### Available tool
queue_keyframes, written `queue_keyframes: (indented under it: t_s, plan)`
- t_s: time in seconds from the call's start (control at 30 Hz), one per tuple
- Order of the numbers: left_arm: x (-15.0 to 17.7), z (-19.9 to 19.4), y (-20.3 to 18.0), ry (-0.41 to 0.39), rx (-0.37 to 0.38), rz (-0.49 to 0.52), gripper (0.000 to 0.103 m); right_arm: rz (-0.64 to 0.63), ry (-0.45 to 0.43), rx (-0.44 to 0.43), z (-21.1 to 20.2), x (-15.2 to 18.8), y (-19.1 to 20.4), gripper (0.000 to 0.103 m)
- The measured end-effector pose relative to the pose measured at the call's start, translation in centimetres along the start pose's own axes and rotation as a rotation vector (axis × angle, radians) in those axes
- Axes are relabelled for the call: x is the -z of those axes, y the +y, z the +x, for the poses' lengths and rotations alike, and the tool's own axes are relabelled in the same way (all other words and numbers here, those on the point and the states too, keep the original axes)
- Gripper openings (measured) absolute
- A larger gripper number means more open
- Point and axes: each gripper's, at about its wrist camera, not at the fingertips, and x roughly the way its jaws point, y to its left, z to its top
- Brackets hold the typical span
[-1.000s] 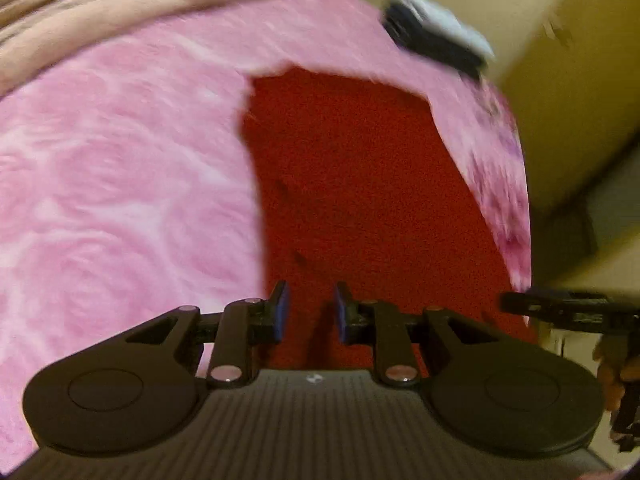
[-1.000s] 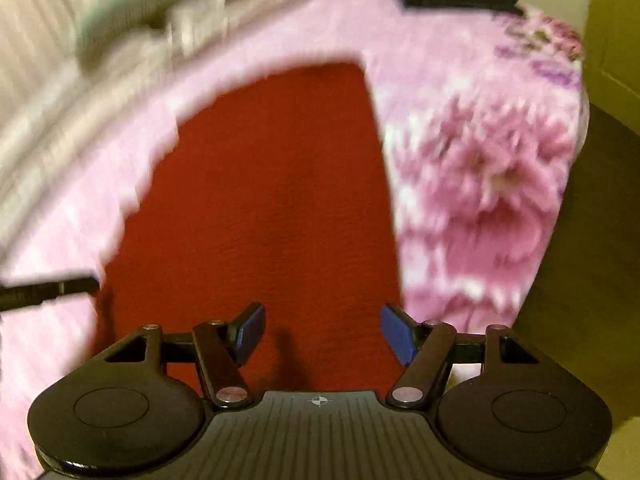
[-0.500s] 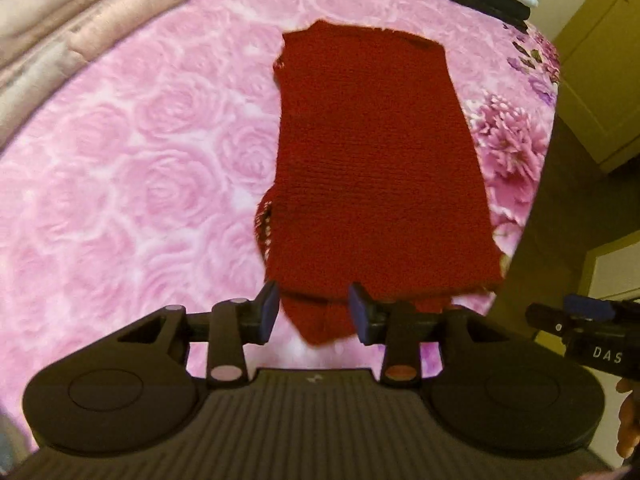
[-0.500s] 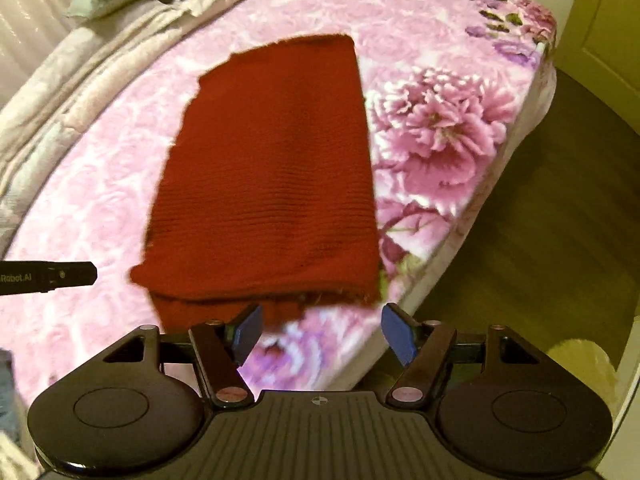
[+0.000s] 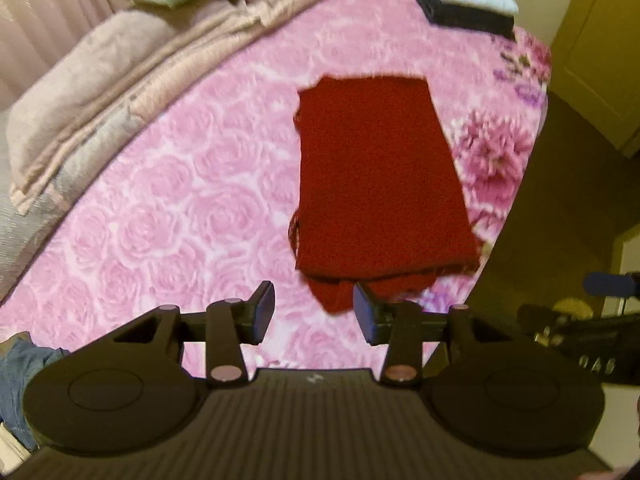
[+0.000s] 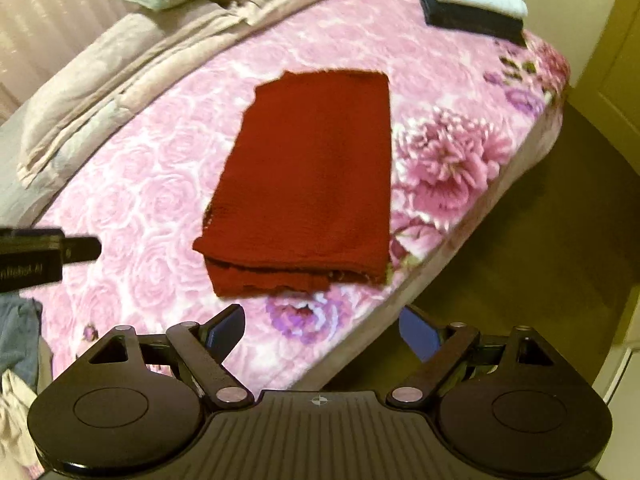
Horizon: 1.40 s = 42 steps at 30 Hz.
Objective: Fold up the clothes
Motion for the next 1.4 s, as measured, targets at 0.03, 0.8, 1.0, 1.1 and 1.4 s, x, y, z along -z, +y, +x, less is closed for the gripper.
queue_keyframes:
  t_s: [0.03,0.8,1.0,1.1,1.4]
  plan:
    - [0.1,-0.7,-0.4,-0.014,-0.008,-0.007,0.039,-0.008,-0.005,-0.002,-0.5,0.2,-0.2,0.087]
    - [10.6,-9.8,-8.9,-0.089,-0.068,-0.024,0.045,-0.062,-0.073,-0.031,-8.4,10.4,-6.4,0.087]
    - [10.9,-10.3,-9.5,-0.097,-0.08,-0.011,0.046,-0.078,-0.081,-0.053,-9.2,11.3,-6.8,0.087]
    - [10.9,-10.3,-9.6,-0.092,-0.078,-0.009,0.046,-0.073,-0.079,-0.056,-9.2,11.4,-7.0,0.087]
    - [10.4,-8.9,-9.2,-0.065,-0.053,-0.015,0.047,-0.084,-0.068,-0.039,-8.8,10.8,-7.0,0.087]
